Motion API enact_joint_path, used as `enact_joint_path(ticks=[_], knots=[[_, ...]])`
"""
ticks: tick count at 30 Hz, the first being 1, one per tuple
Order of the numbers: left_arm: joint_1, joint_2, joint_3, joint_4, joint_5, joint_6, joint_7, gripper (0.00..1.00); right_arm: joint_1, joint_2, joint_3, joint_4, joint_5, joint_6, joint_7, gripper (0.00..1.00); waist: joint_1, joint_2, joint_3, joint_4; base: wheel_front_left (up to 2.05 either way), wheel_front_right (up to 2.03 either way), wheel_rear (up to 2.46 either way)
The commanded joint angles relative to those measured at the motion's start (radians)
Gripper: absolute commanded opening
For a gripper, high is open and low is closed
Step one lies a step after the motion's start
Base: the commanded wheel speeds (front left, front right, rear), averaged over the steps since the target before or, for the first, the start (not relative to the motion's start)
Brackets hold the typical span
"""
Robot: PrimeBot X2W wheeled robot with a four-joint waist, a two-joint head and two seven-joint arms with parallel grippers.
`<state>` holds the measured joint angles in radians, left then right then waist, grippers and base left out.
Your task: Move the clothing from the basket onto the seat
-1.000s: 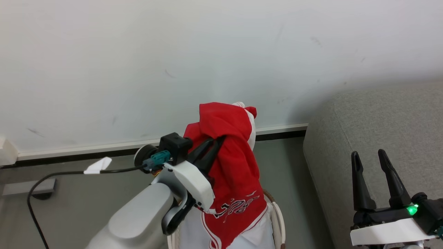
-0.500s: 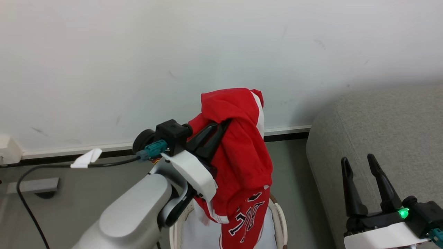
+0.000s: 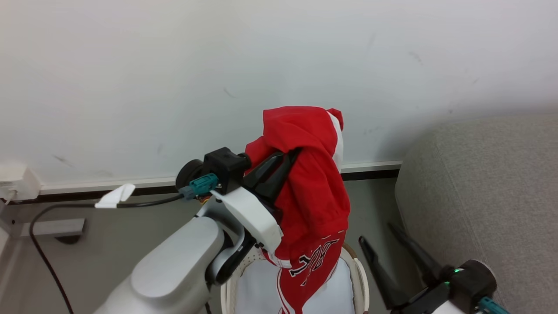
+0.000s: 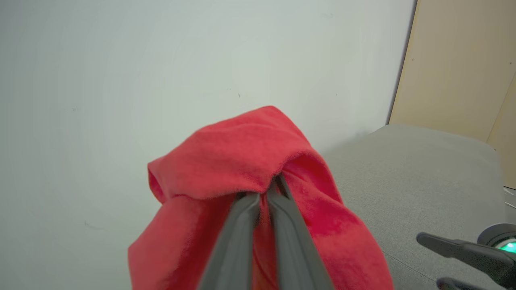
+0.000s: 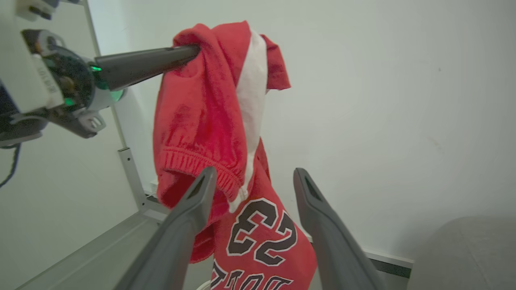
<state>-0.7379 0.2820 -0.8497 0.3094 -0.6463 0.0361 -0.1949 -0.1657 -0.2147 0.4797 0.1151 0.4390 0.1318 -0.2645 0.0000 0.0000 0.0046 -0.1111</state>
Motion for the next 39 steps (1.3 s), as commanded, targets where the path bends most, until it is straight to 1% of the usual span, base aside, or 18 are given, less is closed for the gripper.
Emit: enact_joint_path(ticks=[1,5,12,16,22,26,27,28,34,39], knots=[[-0.011,-0.003,0.001,-0.001,-0.005,0.000,0.000,0.00,-0.014,-0.014,0.017,0.012,0.006,-0.002,0.000,1.00,0.0000,0.0000,-0.001,0.007,0.00,0.00,0.00],[-0.017,-0.020,-0.010,0.003,-0.006,-0.004,0.000,0.00,-0.068,-0.031,0.102,0.079,0.020,-0.002,0.000,1.00,0.0000,0.0000,-0.005,0.027,0.00,0.00,0.00],[-0.005,-0.060,-0.046,-0.004,-0.003,-0.016,0.000,0.00,-0.178,0.003,0.165,0.230,0.007,-0.002,0.000,1.00,0.0000,0.0000,-0.017,0.077,0.00,0.00,0.00],[0.005,-0.088,-0.077,-0.007,-0.003,-0.030,0.006,0.00,-0.226,0.023,0.163,0.297,0.016,-0.002,0.000,1.00,0.0000,0.0000,-0.024,0.115,0.00,0.00,0.00],[0.023,-0.111,-0.110,0.019,-0.003,-0.043,0.007,0.00,-0.245,0.047,0.112,0.307,0.017,-0.002,0.000,1.00,0.0000,0.0000,-0.031,0.158,0.00,0.00,0.00],[0.024,-0.125,-0.124,0.026,0.000,-0.050,0.006,0.00,-0.255,0.057,0.105,0.319,0.027,-0.002,0.000,1.00,0.0000,0.0000,-0.030,0.178,0.00,0.00,0.00],[0.023,-0.127,-0.127,0.028,-0.001,-0.051,0.005,0.00,-0.260,0.057,0.108,0.325,0.032,-0.002,0.000,0.47,0.0000,0.0000,-0.031,0.182,0.00,0.00,0.00],[0.024,-0.128,-0.130,0.030,-0.002,-0.054,0.005,0.00,-0.265,0.058,0.109,0.329,0.038,-0.002,0.000,0.01,0.0000,0.0000,-0.031,0.186,0.00,0.00,0.00],[0.026,-0.124,-0.136,0.043,-0.009,-0.054,0.002,0.00,-0.270,0.056,0.111,0.370,0.094,-0.002,0.000,0.00,0.0000,0.0000,-0.032,0.200,0.00,0.00,0.00],[0.033,-0.117,-0.132,0.054,-0.014,-0.049,-0.001,0.00,-0.263,0.054,0.087,0.357,0.121,-0.002,0.000,0.00,0.0000,0.0000,-0.031,0.194,0.00,0.00,0.00]])
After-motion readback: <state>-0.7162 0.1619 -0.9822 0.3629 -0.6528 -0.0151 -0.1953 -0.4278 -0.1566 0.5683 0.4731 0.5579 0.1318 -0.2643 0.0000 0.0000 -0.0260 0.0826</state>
